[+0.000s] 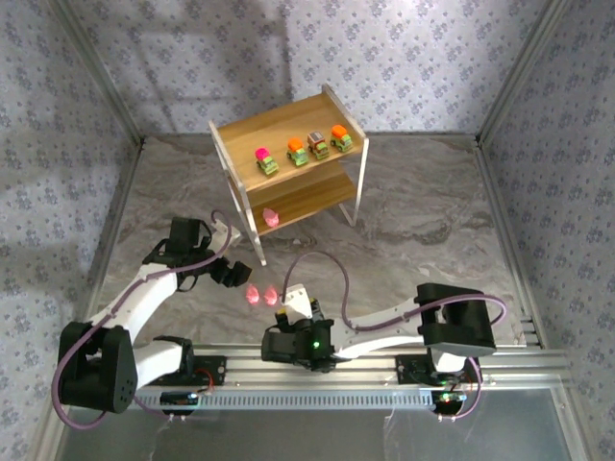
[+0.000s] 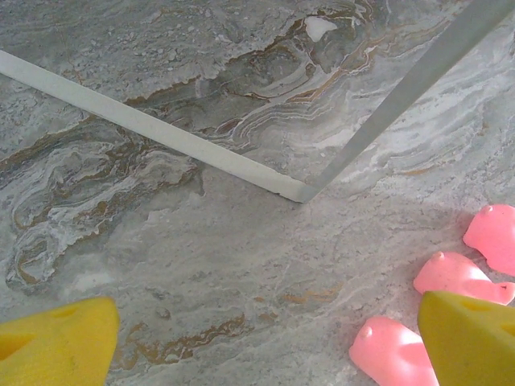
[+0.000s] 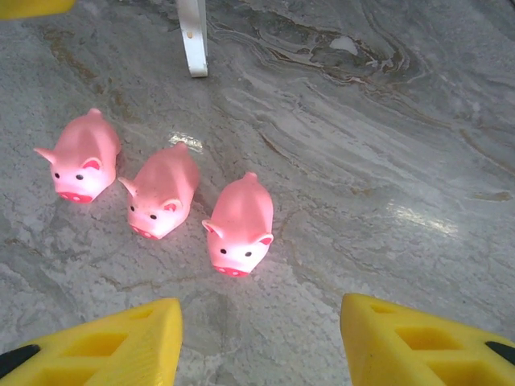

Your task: Place and organize the plastic toys onto the shelf

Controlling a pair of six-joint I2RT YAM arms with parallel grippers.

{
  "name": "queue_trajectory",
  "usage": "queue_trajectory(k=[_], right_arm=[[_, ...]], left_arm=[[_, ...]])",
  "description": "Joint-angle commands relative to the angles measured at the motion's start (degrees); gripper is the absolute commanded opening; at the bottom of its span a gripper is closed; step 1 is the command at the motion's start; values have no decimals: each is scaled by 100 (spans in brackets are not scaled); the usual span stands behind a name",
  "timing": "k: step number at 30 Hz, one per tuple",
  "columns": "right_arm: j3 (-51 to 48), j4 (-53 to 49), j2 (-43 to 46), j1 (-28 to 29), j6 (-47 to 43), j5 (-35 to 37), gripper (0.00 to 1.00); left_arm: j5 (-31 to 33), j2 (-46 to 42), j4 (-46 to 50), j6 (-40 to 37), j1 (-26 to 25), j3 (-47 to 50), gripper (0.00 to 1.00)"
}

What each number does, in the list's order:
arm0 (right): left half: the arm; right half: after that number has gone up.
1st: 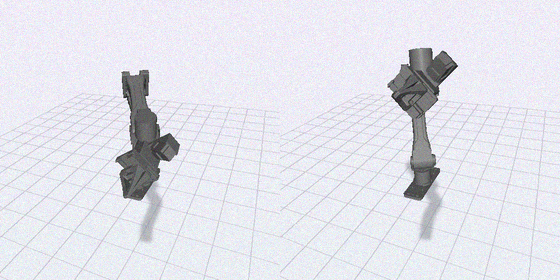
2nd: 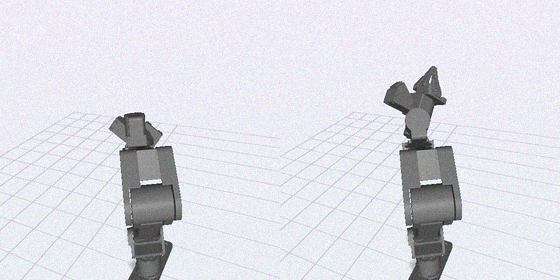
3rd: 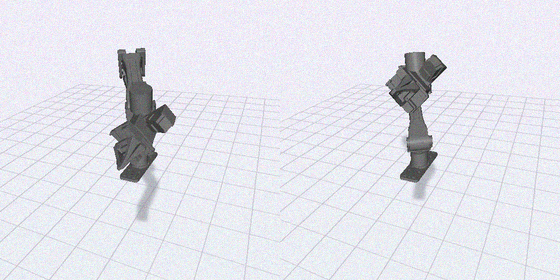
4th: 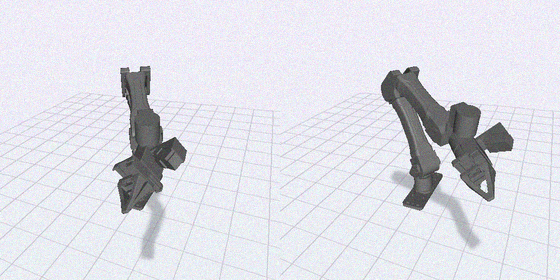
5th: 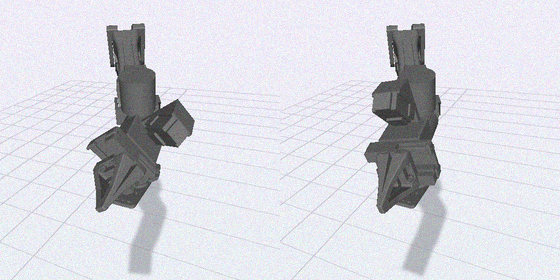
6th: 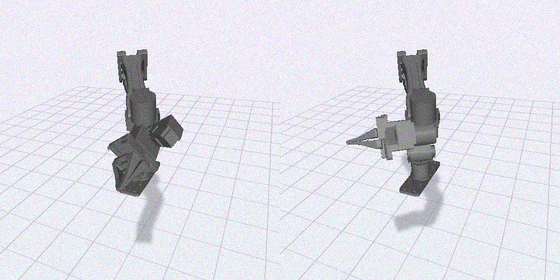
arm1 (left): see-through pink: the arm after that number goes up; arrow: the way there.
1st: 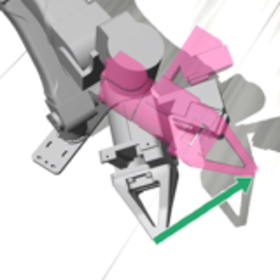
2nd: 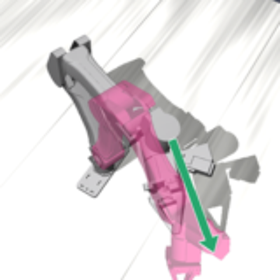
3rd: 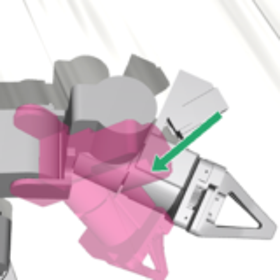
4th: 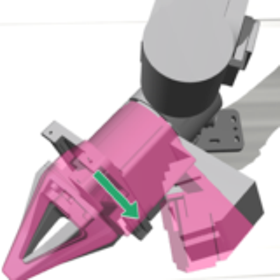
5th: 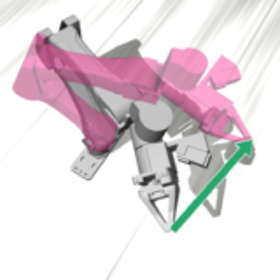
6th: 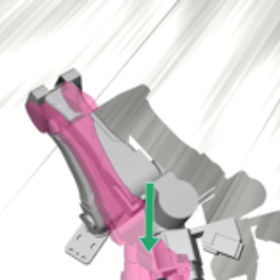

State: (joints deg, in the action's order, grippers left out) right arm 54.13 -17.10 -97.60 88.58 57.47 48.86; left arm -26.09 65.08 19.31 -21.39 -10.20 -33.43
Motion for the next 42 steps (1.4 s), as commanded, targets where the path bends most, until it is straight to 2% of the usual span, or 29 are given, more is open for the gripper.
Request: queue_trajectory(k=[1, 6, 16, 42], right_arm=[[-74, 351, -158, -106, 40, -194, 59], [78, 345, -368, -321, -31, -627, 62], [355, 334, -679, -567, -108, -983, 62], [441, 391, -1059, -993, 110, -1381, 52]], left_arm=[[-46, -94, -42, 3, -40, 50, 96], [-46, -127, -24, 3, -44, 56, 96], [-40, -167, -15, -4, -44, 65, 96], [-72, -200, 11, -6, -49, 78, 96]])
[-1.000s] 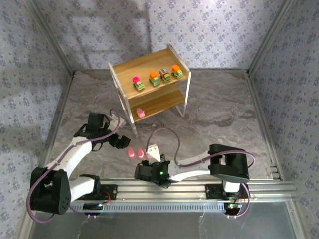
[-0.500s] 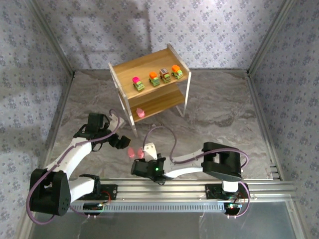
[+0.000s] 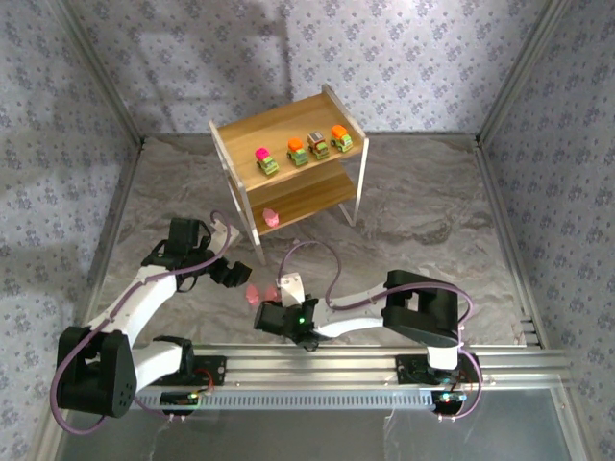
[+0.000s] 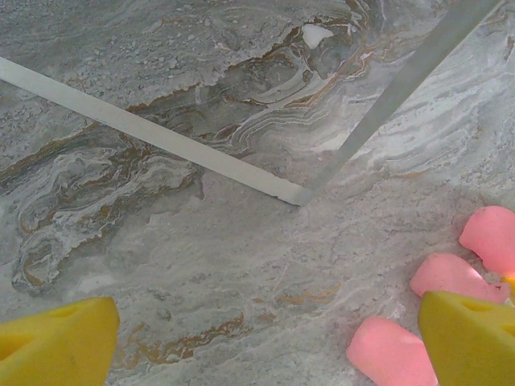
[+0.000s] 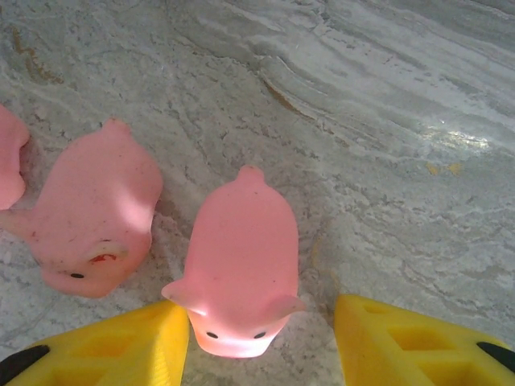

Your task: Place and organize the plastic toys onto the shelf

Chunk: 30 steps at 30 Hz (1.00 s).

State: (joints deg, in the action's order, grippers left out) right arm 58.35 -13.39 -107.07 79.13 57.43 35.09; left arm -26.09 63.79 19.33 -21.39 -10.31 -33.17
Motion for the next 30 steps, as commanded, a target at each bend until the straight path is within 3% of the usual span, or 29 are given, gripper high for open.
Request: queue_trajectory(k=[1, 18, 30], right_arm=[[29, 24, -121, -61, 103, -2, 52], [651, -524, -490, -24, -196, 281, 48], [499, -490, -412, -79, -31, 274, 38]], left_arm=[[-74, -53, 9, -6, -41, 47, 96], [-98, 19, 36, -15, -50, 21, 96], [-98, 19, 41, -15, -50, 24, 96]])
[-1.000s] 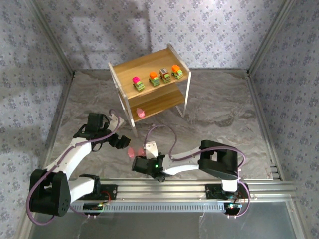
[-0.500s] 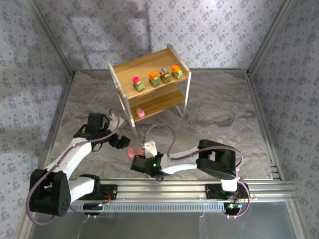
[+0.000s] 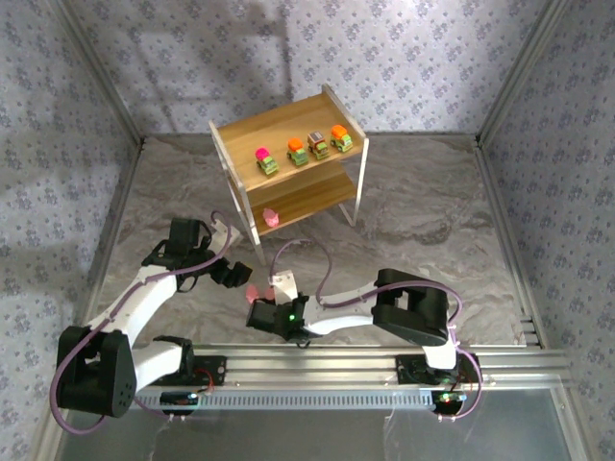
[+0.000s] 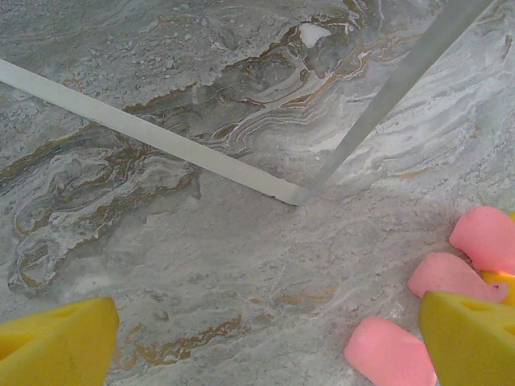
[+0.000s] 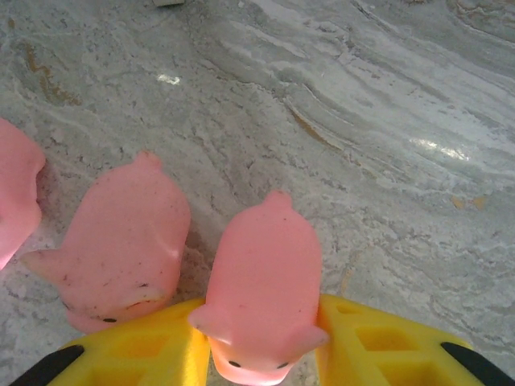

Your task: Place and organize the plastic toys onto the shelf

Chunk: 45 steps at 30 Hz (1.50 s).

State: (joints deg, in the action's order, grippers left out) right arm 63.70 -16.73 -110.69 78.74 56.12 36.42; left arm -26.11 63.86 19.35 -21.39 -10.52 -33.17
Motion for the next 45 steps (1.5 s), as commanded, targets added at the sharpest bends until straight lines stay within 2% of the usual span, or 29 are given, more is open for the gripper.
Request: queue_trajectory(k=[1, 14, 26, 35, 40, 45], right_arm=[[-50, -174, -36, -34, 125, 165, 37], [-412, -145, 418, 14, 125, 374, 31], [-825, 126, 1355, -15, -796, 251, 31], [-936, 91, 2207, -413, -1690, -33, 31], [-1032, 202, 2701, -851, -2151, -374, 31], [-856, 136, 2834, -1225, -2570, -615, 31]], left_arm=[[-96, 5, 41, -15, -29, 29, 96], [-96, 34, 42, -15, -37, 32, 96], [-79, 57, 42, -19, -54, 20, 96], [-61, 48, 42, -23, -64, 12, 96], [-61, 57, 48, -23, -64, 15, 96], [-43, 73, 33, -24, -64, 1, 96]])
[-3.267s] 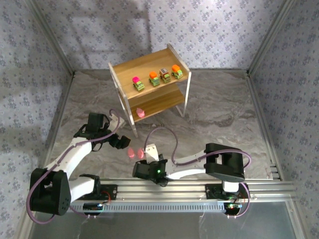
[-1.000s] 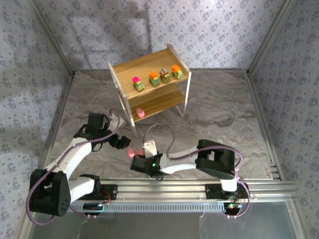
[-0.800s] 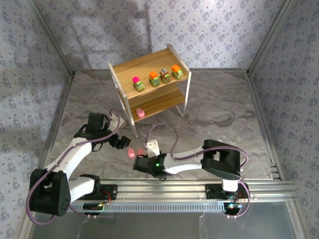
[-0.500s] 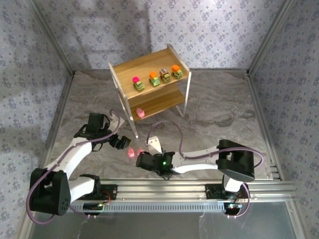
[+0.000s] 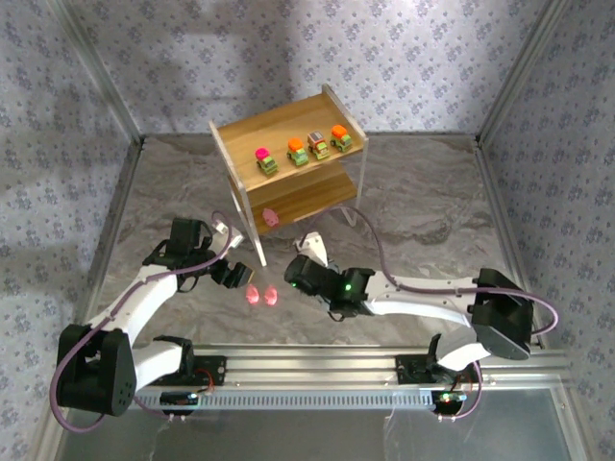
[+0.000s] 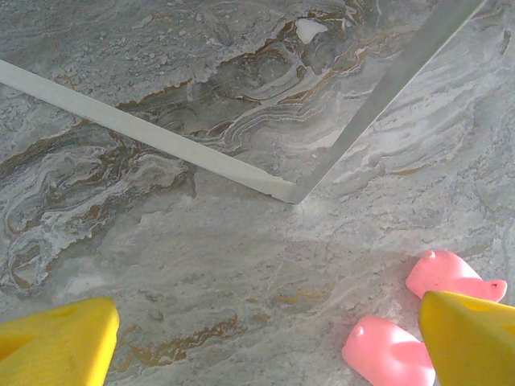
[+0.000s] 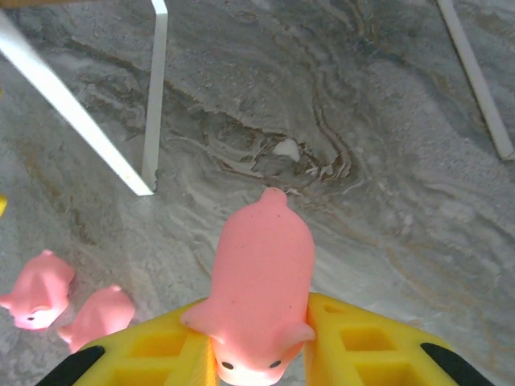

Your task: Place and organize the plastic toys onto the shelf

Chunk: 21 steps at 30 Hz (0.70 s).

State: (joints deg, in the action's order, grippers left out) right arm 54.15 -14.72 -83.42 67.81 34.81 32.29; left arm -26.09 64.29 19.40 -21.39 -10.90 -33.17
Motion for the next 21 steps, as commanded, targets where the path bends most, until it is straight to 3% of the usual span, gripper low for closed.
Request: queue_trajectory(k=[1, 21], right_arm=[[144, -83, 106, -210, -518, -260, 30], [1342, -150, -304, -1251, -1664, -1556, 30]], left_arm=[[-37, 37, 29, -23, -27, 3, 96], [33, 46, -15, -32, -28, 21, 96]])
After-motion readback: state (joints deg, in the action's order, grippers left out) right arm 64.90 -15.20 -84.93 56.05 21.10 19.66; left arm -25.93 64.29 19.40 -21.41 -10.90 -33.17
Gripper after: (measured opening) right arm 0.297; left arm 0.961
